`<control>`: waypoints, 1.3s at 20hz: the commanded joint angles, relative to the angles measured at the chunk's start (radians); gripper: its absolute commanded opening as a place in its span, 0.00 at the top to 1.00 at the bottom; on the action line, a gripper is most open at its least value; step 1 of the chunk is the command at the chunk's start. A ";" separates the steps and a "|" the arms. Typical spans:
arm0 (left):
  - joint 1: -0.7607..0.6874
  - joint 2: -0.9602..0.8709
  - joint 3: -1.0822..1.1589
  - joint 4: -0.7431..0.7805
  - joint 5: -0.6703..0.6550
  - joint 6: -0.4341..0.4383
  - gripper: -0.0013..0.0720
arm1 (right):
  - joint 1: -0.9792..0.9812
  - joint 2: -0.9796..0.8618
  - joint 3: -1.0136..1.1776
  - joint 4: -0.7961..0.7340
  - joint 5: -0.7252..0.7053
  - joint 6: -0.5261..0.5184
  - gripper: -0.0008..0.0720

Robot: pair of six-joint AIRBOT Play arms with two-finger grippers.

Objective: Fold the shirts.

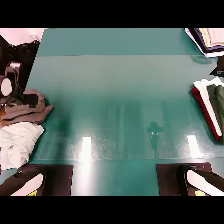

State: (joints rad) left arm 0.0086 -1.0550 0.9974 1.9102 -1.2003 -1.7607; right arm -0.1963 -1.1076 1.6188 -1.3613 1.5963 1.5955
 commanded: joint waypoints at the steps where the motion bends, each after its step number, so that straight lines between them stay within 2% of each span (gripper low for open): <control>1: 0.076 0.000 -0.125 -0.019 0.161 -0.020 0.04 | 0.001 0.001 0.000 0.000 0.001 0.000 0.95; 3: 0.079 -0.001 -0.147 -0.018 0.254 -0.020 0.04 | 0.001 0.001 0.000 0.000 0.006 0.000 0.95; 4: 0.079 -0.005 -0.152 -0.018 0.294 -0.020 0.14 | 0.001 0.001 0.000 0.001 0.012 0.000 0.95; 5: 0.079 -0.018 -0.152 -0.020 0.317 -0.020 0.16 | 0.001 0.001 0.000 0.001 0.015 0.000 0.95; 12: 0.079 -0.162 -0.150 -0.071 0.257 -0.021 0.17 | 0.001 0.001 0.000 0.001 0.038 0.000 0.95; 13: 0.079 -0.161 -0.144 -0.076 0.252 -0.020 0.41 | 0.001 0.001 0.000 0.001 0.038 0.000 0.95; 14: 0.079 -0.161 -0.127 -0.082 0.240 -0.020 0.91 | 0.001 0.001 0.000 0.001 0.037 0.000 0.95; 16: 0.079 -0.161 -0.077 -0.087 0.202 -0.019 0.90 | 0.001 0.001 0.000 0.001 0.038 0.000 0.95; 17: 0.079 -0.161 -0.041 -0.093 0.172 -0.018 0.94 | 0.001 0.001 0.000 0.001 0.038 0.000 0.95; 20: 0.078 -0.144 0.134 -0.196 0.080 0.087 0.94 | 0.001 0.001 0.000 0.008 0.038 0.000 0.95; 23: 0.078 -0.065 0.346 -0.469 0.045 0.232 0.94 | 0.001 0.001 0.000 0.008 0.037 0.000 0.95; 26: 0.078 0.012 0.571 -0.862 -0.003 0.364 0.94 | 0.001 0.001 0.000 0.008 0.021 0.000 0.95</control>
State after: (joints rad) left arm 0.0872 -1.1053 1.3720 1.4216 -1.1488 -1.5433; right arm -0.1963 -1.1076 1.6188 -1.3540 1.6299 1.5951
